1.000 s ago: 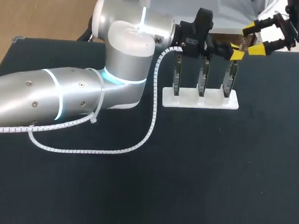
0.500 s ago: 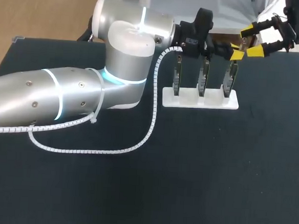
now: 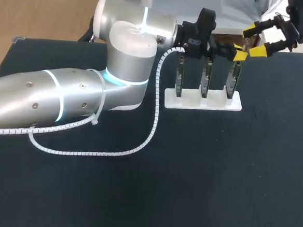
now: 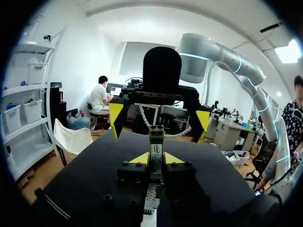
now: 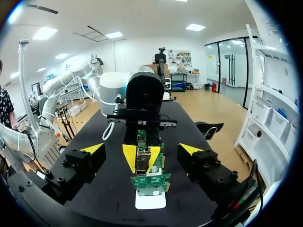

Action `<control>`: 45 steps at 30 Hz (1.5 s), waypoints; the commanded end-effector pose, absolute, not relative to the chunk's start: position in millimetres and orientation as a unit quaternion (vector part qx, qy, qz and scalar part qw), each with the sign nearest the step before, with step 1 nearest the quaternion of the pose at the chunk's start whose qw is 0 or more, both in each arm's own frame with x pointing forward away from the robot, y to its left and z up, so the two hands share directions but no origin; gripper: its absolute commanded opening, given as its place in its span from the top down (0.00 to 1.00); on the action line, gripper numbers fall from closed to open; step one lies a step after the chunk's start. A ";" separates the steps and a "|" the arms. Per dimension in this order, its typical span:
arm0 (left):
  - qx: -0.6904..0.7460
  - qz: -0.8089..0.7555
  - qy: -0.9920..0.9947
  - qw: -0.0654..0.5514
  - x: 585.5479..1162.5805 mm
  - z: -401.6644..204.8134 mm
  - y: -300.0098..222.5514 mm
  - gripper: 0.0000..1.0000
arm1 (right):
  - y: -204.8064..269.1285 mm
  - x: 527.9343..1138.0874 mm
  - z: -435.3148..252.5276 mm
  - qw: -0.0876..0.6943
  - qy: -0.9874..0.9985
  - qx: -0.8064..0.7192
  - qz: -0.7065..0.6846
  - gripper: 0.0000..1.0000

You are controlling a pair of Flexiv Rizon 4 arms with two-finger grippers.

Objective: Pick up the optical module with the left hand, and insert it into the network port with the right hand.

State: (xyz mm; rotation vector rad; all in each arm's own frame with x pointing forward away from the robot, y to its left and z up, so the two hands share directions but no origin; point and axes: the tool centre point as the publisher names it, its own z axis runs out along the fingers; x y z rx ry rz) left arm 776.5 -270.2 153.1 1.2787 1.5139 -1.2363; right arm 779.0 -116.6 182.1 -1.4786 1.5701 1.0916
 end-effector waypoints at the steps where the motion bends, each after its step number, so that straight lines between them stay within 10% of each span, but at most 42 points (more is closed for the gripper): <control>1: 0.503 -0.486 0.597 0.394 775.0 153.2 -269.8 1.00 | -116.5 782.9 181.7 0.352 0.605 -0.574 0.425 0.00; 22: 0.503 -0.486 0.597 0.394 775.0 153.2 -269.8 1.00 | -113.7 783.6 182.2 0.348 0.600 -0.580 0.428 0.00; 23: 0.503 -0.486 0.597 0.394 775.0 153.2 -269.8 1.00 | -113.6 783.5 182.2 0.347 0.600 -0.580 0.429 0.50; 25: 0.503 -0.486 0.597 0.394 775.0 153.2 -269.8 1.00 | -113.4 782.8 182.0 0.352 0.595 -0.579 0.431 1.00; 45: 0.503 -0.486 0.597 0.394 775.0 153.2 -269.8 1.00 | -112.2 781.2 182.5 0.355 0.595 -0.581 0.426 1.00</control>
